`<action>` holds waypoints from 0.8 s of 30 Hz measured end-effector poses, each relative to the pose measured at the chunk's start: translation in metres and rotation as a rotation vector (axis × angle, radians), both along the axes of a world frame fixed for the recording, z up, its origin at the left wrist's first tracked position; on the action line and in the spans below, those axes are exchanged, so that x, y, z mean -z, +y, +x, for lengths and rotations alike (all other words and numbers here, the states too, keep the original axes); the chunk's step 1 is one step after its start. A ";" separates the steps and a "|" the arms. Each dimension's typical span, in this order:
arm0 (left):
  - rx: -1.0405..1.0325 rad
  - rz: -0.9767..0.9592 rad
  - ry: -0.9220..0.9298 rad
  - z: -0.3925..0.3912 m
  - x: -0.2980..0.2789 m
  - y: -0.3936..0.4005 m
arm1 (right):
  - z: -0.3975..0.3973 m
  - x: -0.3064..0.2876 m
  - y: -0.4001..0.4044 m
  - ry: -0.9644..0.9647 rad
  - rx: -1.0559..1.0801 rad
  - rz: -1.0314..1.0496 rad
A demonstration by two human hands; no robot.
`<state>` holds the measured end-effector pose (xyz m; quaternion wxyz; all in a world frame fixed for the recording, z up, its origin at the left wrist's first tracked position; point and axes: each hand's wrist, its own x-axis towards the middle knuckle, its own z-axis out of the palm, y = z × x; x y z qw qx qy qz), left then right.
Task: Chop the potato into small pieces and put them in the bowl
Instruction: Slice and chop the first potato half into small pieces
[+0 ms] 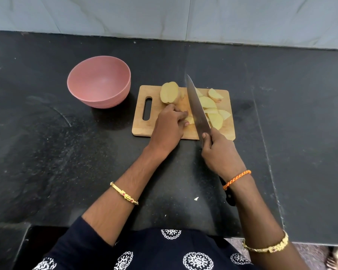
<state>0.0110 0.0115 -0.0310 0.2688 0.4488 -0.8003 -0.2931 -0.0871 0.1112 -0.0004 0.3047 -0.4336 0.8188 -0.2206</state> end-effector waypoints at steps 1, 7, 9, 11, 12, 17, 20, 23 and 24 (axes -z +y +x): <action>0.002 -0.010 0.005 0.000 0.000 0.000 | 0.001 0.001 -0.001 0.005 -0.007 0.027; -0.022 -0.008 0.032 -0.001 -0.001 0.002 | 0.011 -0.001 0.000 0.084 0.010 0.143; -0.030 0.011 0.045 0.000 -0.001 0.001 | 0.007 -0.006 0.007 0.093 -0.012 0.172; -0.027 0.032 0.049 0.000 -0.001 0.000 | 0.001 -0.012 0.016 0.070 0.011 0.135; -0.027 0.042 0.051 0.000 0.000 -0.002 | -0.001 -0.016 0.019 0.051 0.036 0.080; -0.043 0.079 0.075 -0.001 -0.003 -0.004 | -0.003 -0.016 0.012 0.008 0.055 -0.044; -0.041 0.096 0.098 -0.002 -0.004 -0.005 | -0.002 -0.008 0.006 0.005 0.035 -0.038; -0.044 0.103 0.112 -0.002 -0.004 -0.006 | 0.000 -0.003 0.002 0.000 0.035 -0.047; -0.048 0.105 0.114 -0.002 -0.004 -0.006 | 0.000 -0.003 0.001 0.004 0.034 -0.047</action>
